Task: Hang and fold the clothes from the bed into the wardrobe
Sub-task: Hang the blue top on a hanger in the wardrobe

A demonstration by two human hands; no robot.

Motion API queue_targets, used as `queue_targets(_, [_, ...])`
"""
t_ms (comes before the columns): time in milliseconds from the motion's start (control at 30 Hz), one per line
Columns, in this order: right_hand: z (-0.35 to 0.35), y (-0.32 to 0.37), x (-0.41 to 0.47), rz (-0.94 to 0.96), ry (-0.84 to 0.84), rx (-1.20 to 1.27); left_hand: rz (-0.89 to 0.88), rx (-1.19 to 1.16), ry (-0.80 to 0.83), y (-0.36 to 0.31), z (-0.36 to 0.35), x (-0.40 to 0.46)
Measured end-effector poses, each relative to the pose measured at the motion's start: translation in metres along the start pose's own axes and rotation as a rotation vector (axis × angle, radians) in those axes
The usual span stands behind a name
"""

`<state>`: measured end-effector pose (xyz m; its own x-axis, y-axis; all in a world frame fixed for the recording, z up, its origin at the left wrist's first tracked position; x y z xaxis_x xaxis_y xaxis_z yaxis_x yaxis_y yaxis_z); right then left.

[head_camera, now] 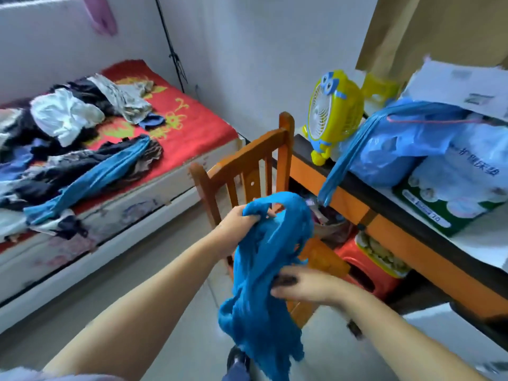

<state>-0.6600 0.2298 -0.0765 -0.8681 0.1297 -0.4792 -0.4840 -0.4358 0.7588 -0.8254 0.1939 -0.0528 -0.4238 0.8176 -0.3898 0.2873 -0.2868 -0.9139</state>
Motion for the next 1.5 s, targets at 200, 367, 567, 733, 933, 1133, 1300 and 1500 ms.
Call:
queue_targets(200, [0.041,0.011,-0.043,0.084,-0.299,-0.216,-0.204,-0.075,-0.055,-0.019,0.016,-0.111])
queue_targets(367, [0.017,0.096,-0.048,0.298,-0.287,-0.199,-0.261,-0.192,-0.117,-0.034,0.036,-0.201])
queue_targets(567, [-0.099,0.196,-0.042,0.425,0.196,-0.309,-0.342,-0.313,-0.237,-0.041,0.085,-0.303])
queue_targets(733, [-0.155,0.269,-0.035,0.485,0.073,-0.079,-0.373,-0.104,-0.576,-0.022,0.170,-0.415])
queue_targets(933, [-0.242,0.365,-0.029,0.461,0.026,0.230,-0.185,-0.180,-1.002,0.048,0.278,-0.584])
queue_targets(1133, [-0.332,0.455,-0.024,0.581,-0.008,-0.001,-0.268,-0.490,-1.229,0.091,0.319,-0.727])
queue_targets(1300, [-0.403,0.530,-0.022,0.680,-0.082,-0.700,-0.582,-0.884,-1.269,0.101,0.334,-0.801])
queue_targets(1500, [-0.484,0.595,-0.005,0.614,-0.057,-1.274,-0.622,-0.941,-1.305,0.104,0.341,-0.889])
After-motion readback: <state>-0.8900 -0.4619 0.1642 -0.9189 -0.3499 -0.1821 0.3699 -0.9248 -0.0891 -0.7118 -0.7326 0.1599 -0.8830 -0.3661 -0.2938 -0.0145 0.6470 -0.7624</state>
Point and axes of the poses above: each hand's wrist, its own x-axis towards the middle knuckle, its own z-axis out of the back of the hand, y = z × x, the point moved 5 cm from there along x, towards the middle knuckle, and after that the axes turned 9 degrees about -x, right-handed, at the moved point
